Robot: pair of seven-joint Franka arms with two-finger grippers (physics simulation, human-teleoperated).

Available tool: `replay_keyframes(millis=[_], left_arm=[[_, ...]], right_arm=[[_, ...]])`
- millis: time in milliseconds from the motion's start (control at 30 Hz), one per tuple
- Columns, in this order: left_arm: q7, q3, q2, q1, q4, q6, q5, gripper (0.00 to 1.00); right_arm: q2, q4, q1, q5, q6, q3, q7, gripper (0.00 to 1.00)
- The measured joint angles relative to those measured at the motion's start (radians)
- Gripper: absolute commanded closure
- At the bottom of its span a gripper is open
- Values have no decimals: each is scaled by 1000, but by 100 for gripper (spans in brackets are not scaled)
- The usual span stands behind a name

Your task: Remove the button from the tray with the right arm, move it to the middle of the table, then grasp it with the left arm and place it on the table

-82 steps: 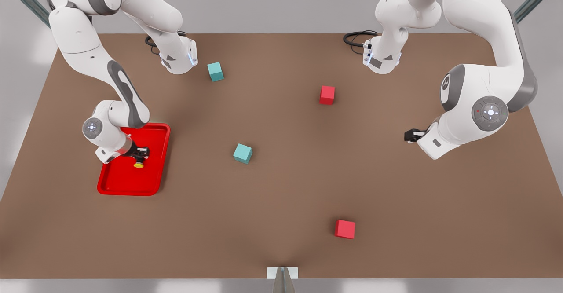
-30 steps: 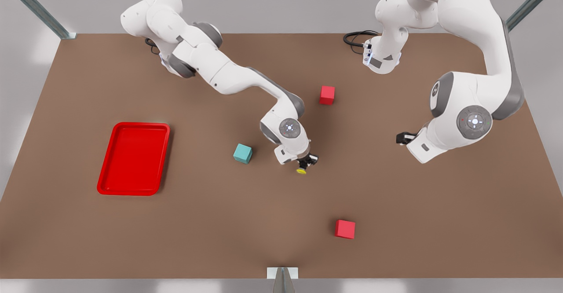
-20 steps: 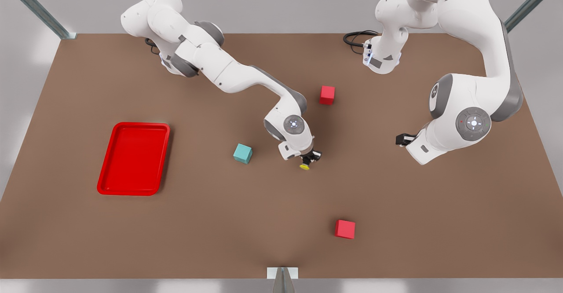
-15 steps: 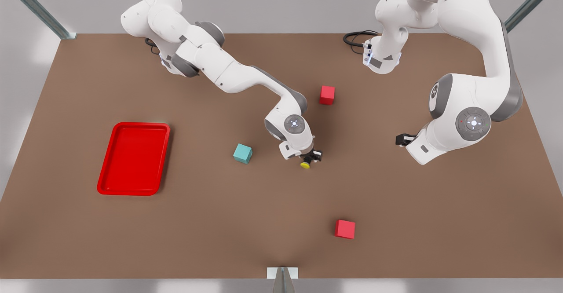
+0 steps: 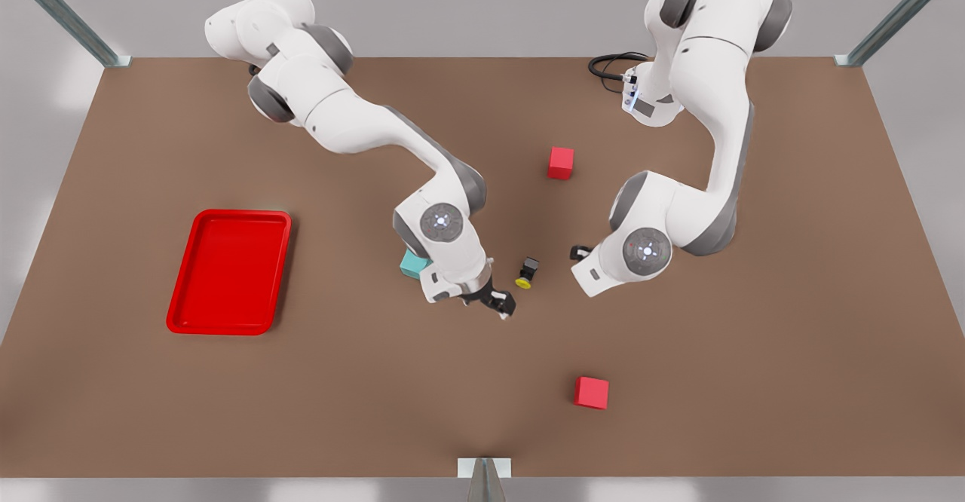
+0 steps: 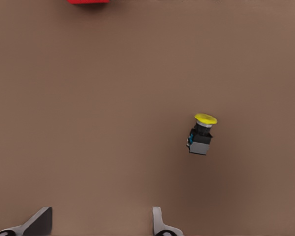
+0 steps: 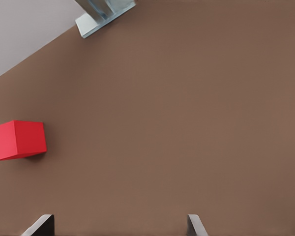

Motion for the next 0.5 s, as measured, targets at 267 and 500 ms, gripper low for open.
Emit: replay_keyframes(millis=[267, 500], left_arm=[[-143, -10, 73, -132, -93, 262, -41, 0], [-177, -16, 74, -169, -239, 463, -12, 0]], right_arm=[[-113, 7, -134, -26, -211, 0, -177, 0], [-723, -619, -465, -22, -318, -31, -450, 0]])
